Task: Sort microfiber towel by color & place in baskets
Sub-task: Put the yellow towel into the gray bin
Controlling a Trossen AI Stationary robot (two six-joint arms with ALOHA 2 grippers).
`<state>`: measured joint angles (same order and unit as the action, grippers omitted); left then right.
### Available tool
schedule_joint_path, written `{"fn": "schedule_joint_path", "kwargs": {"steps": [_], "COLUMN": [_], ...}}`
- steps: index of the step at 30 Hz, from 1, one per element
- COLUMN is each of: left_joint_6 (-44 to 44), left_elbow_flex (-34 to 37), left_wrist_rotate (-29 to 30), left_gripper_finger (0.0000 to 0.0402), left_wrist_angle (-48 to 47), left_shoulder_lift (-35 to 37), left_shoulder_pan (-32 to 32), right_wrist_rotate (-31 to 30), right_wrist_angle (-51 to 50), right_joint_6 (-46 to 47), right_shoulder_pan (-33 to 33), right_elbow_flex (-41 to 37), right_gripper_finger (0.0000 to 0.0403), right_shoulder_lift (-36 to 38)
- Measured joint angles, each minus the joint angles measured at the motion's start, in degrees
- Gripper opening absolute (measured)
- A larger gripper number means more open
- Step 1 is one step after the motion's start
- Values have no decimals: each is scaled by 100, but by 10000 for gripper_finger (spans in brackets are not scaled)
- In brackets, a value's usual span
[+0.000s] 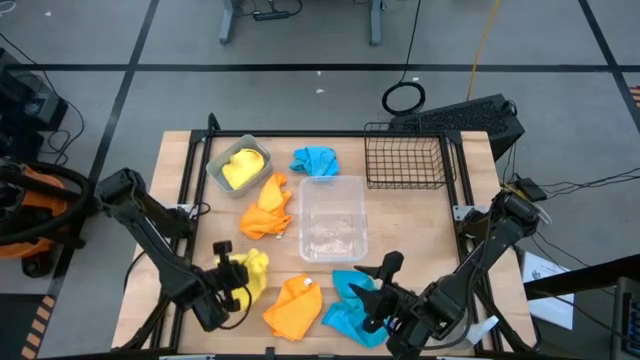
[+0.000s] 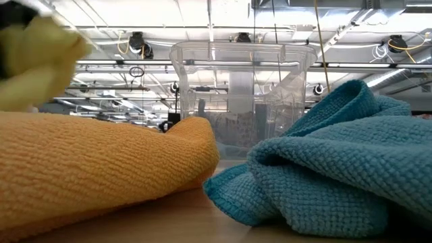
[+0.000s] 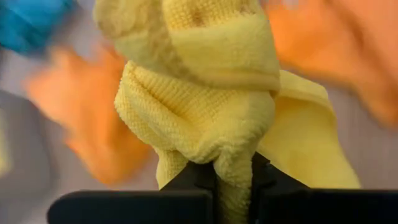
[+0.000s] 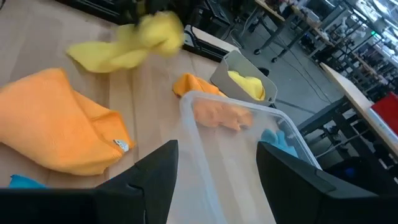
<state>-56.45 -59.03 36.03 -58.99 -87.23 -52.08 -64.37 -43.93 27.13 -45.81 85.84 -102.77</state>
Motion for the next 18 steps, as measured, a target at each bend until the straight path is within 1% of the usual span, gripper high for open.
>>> {"fn": "schedule_joint_path", "kwargs": {"steps": [3, 6, 8, 10, 13, 16, 18], "left_joint_6": [194, 533, 653, 737, 822, 1328, 1835], "left_elbow_flex": [-210, -374, -483, -576, -798, -942, -992], "left_wrist_rotate": [755, 1282, 1516, 1604, 1735, 1932, 2012], "left_gripper_finger": [26, 26, 26, 26, 26, 26, 26], "left_wrist_angle": [-178, -161, -140, -148, 62, 742, 1324], "left_shoulder_lift": [238, 461, 564, 604, 620, 620, 618], "left_shoulder_pan": [108, 269, 421, 575, 727, 782, 790], "right_wrist_rotate": [-2, 27, 62, 264, 789, 1477, 1716], "right_wrist_angle": [482, 1070, 1474, 1889, 2589, 3235, 3586], "right_joint_6": [-428, -896, -1192, -1474, -1884, -2282, -2434], "right_shoulder_pan": [104, 237, 347, 493, 757, 1041, 1213], "right_elbow_flex": [0, 0, 0, 2, 2, 2, 2], "right_gripper_finger": [210, 210, 210, 210, 210, 210, 210], "right_shoulder_lift": [-124, -232, -312, -408, -610, -849, -998]}}
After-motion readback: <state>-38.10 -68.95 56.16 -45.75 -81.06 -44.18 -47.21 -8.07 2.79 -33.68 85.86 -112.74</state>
